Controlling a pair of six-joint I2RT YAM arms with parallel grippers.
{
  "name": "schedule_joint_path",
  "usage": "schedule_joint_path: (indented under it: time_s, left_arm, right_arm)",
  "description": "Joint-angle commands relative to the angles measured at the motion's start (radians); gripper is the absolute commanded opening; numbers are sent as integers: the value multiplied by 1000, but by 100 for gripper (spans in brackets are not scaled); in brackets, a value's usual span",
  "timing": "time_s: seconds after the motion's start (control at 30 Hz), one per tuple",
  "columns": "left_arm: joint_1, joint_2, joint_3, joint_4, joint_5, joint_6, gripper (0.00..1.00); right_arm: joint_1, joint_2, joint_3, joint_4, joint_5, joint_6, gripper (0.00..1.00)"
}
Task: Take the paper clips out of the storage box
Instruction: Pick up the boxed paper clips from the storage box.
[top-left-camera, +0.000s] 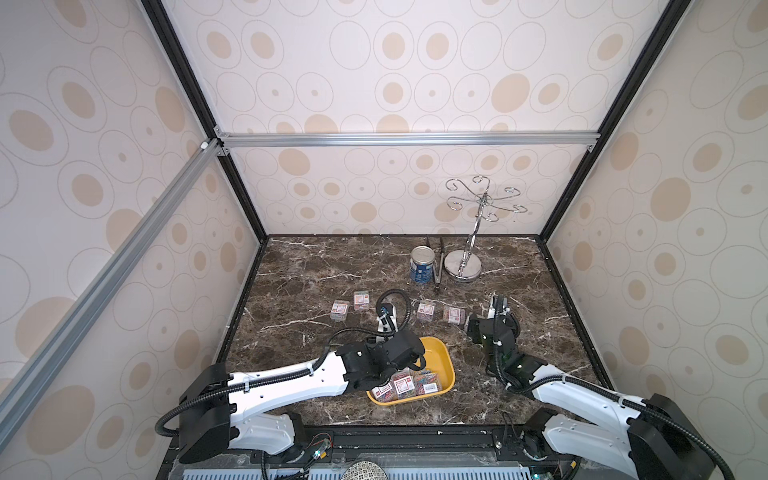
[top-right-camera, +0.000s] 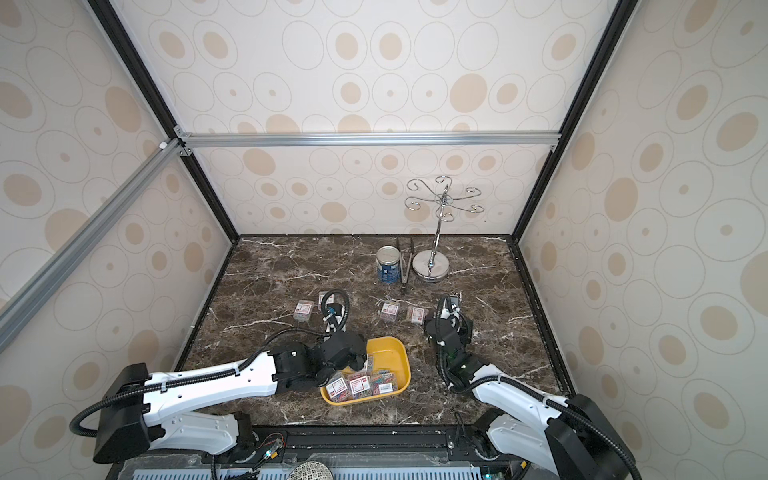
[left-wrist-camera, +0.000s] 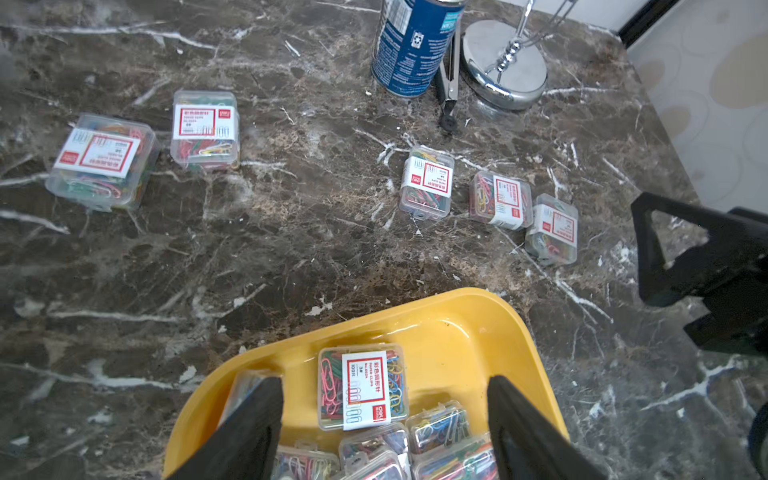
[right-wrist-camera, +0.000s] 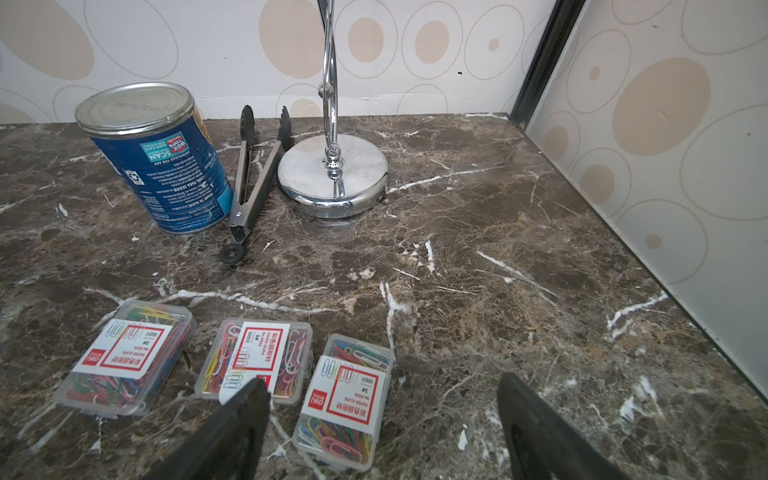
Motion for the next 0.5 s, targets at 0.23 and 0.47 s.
schedule_joint_path:
  time_s: [0.23, 0.47]
  left_arm:
    - [-51, 187, 99, -68, 136, -299, 71]
    - [-60, 329, 178, -118, 185, -297, 71]
  right_arm:
    - [-4, 46, 34, -18, 26, 9, 87]
    - [-4, 36, 30, -27, 23, 16, 87]
